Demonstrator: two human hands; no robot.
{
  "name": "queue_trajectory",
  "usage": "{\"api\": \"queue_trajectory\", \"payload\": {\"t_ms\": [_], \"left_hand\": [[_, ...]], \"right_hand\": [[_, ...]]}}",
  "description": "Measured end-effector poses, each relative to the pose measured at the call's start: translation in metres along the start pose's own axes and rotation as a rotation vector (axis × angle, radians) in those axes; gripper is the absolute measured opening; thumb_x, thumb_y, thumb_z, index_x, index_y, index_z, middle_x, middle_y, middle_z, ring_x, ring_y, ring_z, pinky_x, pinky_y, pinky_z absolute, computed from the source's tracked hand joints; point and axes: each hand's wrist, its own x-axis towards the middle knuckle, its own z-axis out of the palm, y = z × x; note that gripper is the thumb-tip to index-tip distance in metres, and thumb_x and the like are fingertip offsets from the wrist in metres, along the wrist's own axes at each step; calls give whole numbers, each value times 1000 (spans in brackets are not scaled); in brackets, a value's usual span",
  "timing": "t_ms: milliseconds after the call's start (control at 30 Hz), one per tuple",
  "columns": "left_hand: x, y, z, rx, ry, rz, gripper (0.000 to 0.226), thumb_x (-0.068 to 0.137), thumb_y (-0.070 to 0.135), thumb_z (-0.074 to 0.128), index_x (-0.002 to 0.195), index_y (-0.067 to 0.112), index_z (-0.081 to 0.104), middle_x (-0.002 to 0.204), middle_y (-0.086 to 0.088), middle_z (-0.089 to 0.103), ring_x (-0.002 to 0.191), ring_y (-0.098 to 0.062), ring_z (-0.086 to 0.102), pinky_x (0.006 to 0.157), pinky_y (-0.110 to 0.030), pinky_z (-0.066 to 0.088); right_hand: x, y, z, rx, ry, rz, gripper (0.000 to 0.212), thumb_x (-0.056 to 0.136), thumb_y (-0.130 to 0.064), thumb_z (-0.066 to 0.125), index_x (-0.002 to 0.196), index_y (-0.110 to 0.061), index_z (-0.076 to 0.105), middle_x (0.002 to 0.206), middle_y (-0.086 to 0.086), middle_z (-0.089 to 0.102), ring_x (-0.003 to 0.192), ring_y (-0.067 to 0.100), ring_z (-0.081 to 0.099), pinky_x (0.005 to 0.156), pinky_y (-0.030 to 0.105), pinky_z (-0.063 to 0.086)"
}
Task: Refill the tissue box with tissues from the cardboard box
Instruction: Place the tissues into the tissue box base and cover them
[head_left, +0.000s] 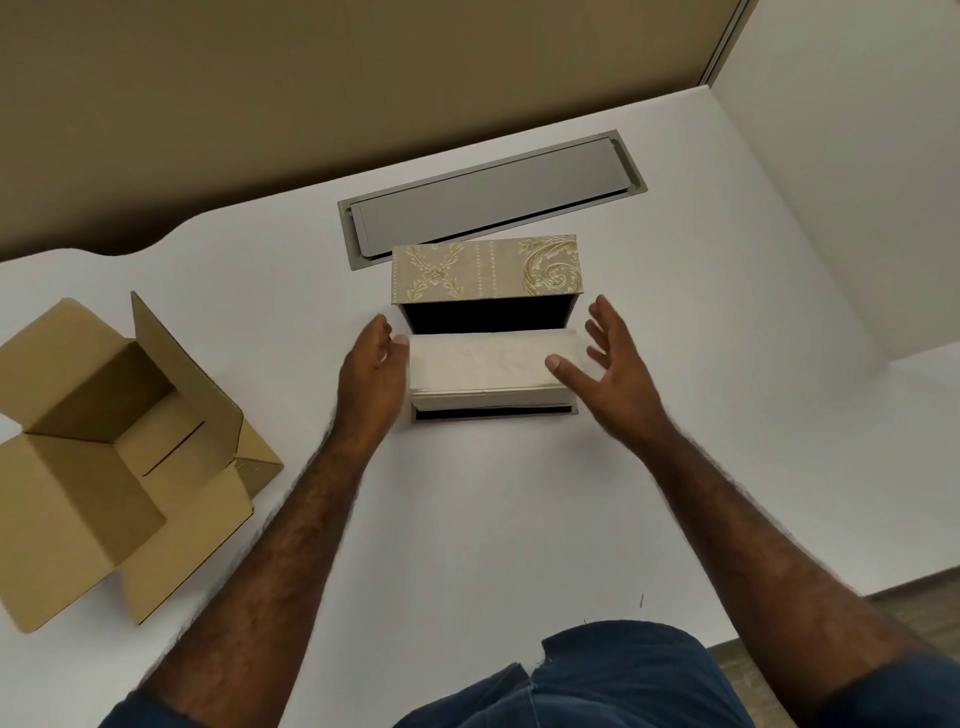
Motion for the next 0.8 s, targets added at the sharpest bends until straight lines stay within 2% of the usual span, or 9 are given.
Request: {"api": "queue_trajectory", "payload": {"t_ms": [67,133,200,267,333,400,600,667,800], "left_hand": [[12,14,-9,-5,2,28,62,105,31,61,159,10,39,161,-3,48,143,-14,47,108,-22,37],[24,23,-17,63,-38,108,78,99,41,68,162,13,32,168,-9,40,150,-20,42,111,-27,38],[37,30,-23,145,-112,164,93,93,52,72,165,19,24,173,-7,29,154,-21,35,116,-32,37],[46,37,-26,189,-200,183,102,88,58,74,166,22,18,175,-6,24,157,-24,30,121,-40,35],[53,41,-27,198,-288,197,100,89,56,74,166,22,19,172,-6,30,154,-26,36,123,-48,38],[56,42,-26,215,-334,213,96,91,55,72,165,21,21,168,-5,37,149,-25,44,119,-51,45],[51,33,-26,195,-313,252,93,91,52,74,165,23,24,163,-4,42,144,-25,49,113,-51,51],[46,29,-27,173,-313,271,95,89,49,78,164,26,24,162,-3,43,142,-23,50,113,-49,52],[33,18,-29,185,-288,310,108,81,58,80,165,31,18,164,-1,39,142,-19,49,112,-41,51]], "right_hand": [[16,-11,-11,-75,-13,-58,118,84,-57,88,173,-37,13,181,-6,23,160,7,29,128,34,33],[35,-24,-19,-216,-68,-152,132,75,-69,90,172,-40,6,183,-12,12,163,5,18,130,33,24],[53,-35,-25,-389,-136,-256,142,68,-79,87,172,-40,-1,184,-10,2,168,12,8,132,40,17],[67,-44,-29,-538,-195,-299,146,65,-85,84,172,-40,-5,185,-7,-5,170,21,2,132,54,15],[77,-51,-29,-630,-251,-293,147,64,-85,84,172,-41,-5,185,-5,-6,170,26,2,132,60,15],[80,-54,-28,-685,-288,-278,145,64,-85,84,172,-41,-2,185,-3,-3,170,28,5,133,59,16],[75,-55,-27,-701,-251,-300,141,63,-78,90,171,-41,8,184,0,5,168,33,12,131,55,23],[67,-52,-26,-715,-240,-324,141,62,-76,92,171,-41,8,184,1,3,168,33,11,130,53,22],[47,-40,-28,-747,-189,-424,142,62,-70,95,172,-37,13,184,6,2,168,32,8,131,46,16]]}}
